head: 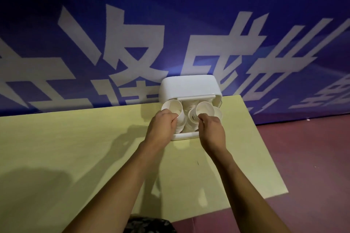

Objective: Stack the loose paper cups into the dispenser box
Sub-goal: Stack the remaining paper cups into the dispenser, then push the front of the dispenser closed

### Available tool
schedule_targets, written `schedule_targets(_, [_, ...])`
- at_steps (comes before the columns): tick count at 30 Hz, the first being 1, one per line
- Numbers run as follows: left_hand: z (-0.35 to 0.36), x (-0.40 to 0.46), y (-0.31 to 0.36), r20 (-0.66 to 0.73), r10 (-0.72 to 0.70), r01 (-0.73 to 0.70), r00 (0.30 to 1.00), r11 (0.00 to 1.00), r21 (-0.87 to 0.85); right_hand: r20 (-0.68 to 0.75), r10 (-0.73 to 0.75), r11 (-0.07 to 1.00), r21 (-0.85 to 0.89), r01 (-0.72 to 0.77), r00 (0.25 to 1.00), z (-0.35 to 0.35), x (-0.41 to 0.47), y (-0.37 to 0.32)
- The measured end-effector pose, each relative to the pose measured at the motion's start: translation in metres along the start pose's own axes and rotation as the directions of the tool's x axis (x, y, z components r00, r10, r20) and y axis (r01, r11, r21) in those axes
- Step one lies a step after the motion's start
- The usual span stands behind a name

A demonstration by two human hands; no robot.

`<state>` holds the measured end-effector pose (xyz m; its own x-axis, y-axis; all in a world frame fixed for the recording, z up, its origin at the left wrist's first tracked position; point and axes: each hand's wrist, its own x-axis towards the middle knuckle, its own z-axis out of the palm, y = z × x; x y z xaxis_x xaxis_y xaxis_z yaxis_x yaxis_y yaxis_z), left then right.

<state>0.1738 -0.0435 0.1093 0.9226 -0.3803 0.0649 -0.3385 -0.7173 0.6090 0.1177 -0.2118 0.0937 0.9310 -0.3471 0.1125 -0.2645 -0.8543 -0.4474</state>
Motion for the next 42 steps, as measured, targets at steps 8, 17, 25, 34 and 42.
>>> schedule_targets(8, [0.04, 0.04, 0.0, 0.178, -0.033, 0.015, 0.983, 0.995, 0.101, 0.11, -0.007, 0.998, -0.055, 0.013, 0.994, 0.015, 0.039, 0.023])
schedule_targets(17, [0.066, 0.059, 0.021, 0.186, -0.094, 0.05, 0.978, 0.972, 0.229, 0.251, -0.074, 0.99, -0.096, 0.101, 0.965, 0.028, 0.062, 0.063])
schedule_targets(25, [0.094, 0.055, 0.039, 0.165, -0.285, 0.215, 0.944, 0.913, 0.347, 0.402, -0.219, 0.966, -0.037, 0.255, 0.889, 0.026, 0.072, 0.096])
schedule_targets(34, [0.107, 0.055, 0.038, 0.143, -0.428, 0.389, 0.893, 0.89, 0.237, 0.453, -0.417, 0.868, -0.057, 0.493, 0.788, 0.027, 0.087, 0.096])
schedule_targets(42, [0.116, 0.057, 0.023, 0.107, -0.429, 0.407, 0.897, 0.895, 0.184, 0.448, -0.497, 0.749, -0.21, 0.628, 0.743, 0.04, 0.086, 0.096])
